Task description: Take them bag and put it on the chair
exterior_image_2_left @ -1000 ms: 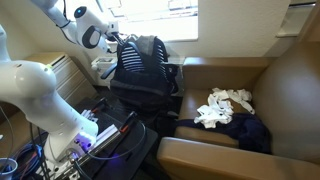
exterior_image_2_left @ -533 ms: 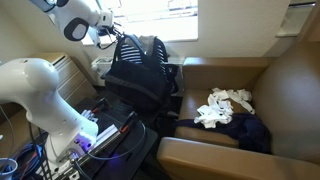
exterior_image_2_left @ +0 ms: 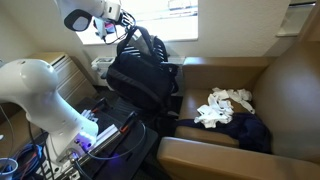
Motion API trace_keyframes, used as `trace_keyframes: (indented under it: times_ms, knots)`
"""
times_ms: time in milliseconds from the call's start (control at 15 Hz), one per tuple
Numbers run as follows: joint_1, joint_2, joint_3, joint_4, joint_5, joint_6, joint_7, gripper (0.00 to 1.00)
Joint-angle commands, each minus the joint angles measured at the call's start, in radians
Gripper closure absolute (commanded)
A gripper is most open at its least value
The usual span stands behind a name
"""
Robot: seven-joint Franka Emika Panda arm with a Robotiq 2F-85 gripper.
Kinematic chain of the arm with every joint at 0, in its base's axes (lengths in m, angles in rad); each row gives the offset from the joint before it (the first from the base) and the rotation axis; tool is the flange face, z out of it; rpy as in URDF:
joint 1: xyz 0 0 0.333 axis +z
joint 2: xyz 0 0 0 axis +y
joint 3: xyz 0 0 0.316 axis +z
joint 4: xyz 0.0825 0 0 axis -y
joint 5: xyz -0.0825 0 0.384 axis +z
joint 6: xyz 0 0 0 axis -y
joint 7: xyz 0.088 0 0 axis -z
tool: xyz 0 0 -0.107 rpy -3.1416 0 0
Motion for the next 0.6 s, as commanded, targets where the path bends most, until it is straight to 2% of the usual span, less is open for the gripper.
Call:
trace_keyframes:
  times_ms: [0, 133, 267, 333, 400, 533]
  knots:
    - [-0.251, -0.222, 0.138, -0.085, 0.139, -0.001, -0.102, 0.98]
    - [-0.397, -0.328, 0.226, -0.139, 0.211, -0.002, -0.108, 0.98]
    - [-0.499, -0.442, 0.267, -0.199, 0.255, -0.002, -0.092, 0.98]
    - [-0.517, -0.425, 0.271, -0.122, 0.361, -0.003, -0.180, 0.98]
    - [-0.452, -0.338, 0.235, -0.137, 0.264, -0.003, -0.097, 0.91]
    - [-0.487, -0.393, 0.247, -0.131, 0.325, -0.005, -0.149, 0.91]
